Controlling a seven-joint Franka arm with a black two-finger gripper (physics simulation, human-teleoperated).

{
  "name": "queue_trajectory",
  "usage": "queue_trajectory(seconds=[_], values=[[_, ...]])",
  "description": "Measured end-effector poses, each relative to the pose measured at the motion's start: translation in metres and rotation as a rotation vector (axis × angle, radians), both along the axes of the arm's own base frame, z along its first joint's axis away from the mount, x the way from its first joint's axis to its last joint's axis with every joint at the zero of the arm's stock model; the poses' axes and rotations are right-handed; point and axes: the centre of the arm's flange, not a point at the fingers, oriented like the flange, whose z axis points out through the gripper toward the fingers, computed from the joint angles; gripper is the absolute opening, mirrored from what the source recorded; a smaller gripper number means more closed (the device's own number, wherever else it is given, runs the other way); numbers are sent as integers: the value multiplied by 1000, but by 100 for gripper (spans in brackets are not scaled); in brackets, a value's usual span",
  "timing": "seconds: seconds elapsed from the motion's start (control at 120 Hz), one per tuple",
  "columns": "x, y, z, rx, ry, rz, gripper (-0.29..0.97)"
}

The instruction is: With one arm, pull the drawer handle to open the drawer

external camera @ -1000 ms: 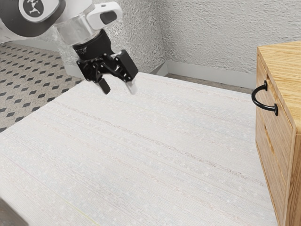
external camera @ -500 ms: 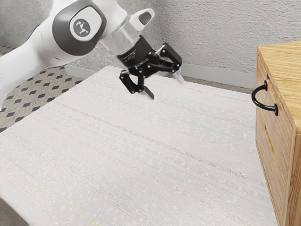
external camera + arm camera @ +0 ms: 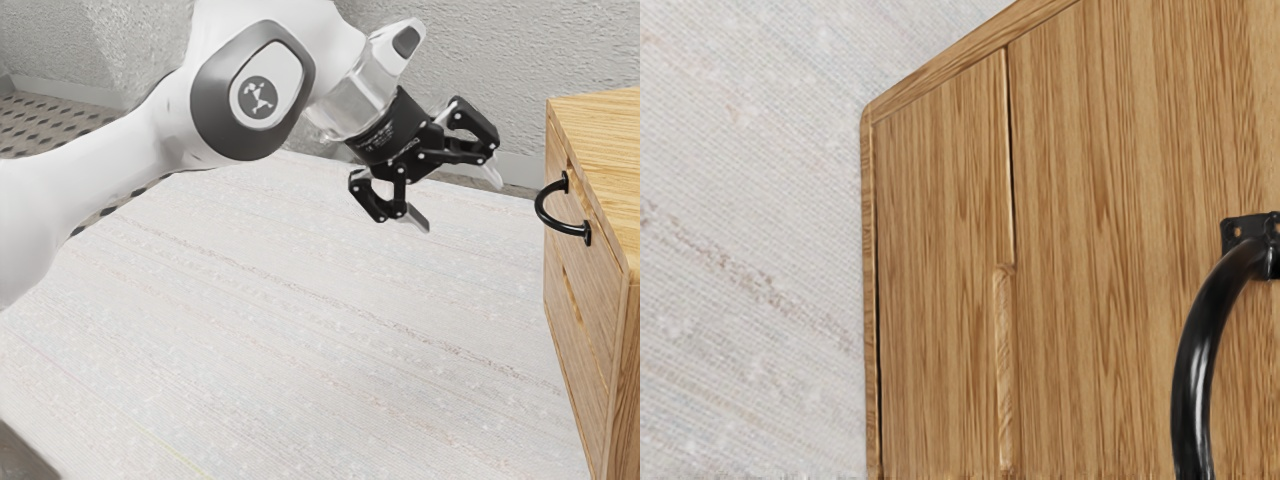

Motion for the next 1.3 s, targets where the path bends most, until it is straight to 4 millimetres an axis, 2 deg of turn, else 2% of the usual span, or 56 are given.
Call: queue_trajectory(seconds=[0.092, 0.633, 0.767, 1.05, 1.15, 1.3], values=[[1, -13, -4, -12, -6, 4, 68], [19, -40, -29, -51, 7, 51, 68], [27, -40, -43, -50, 23, 66, 68], [29, -36, -51, -48, 37, 90, 68], [22, -35, -53, -49, 42, 93, 68], [6, -15, -46, -57, 41, 123, 68]])
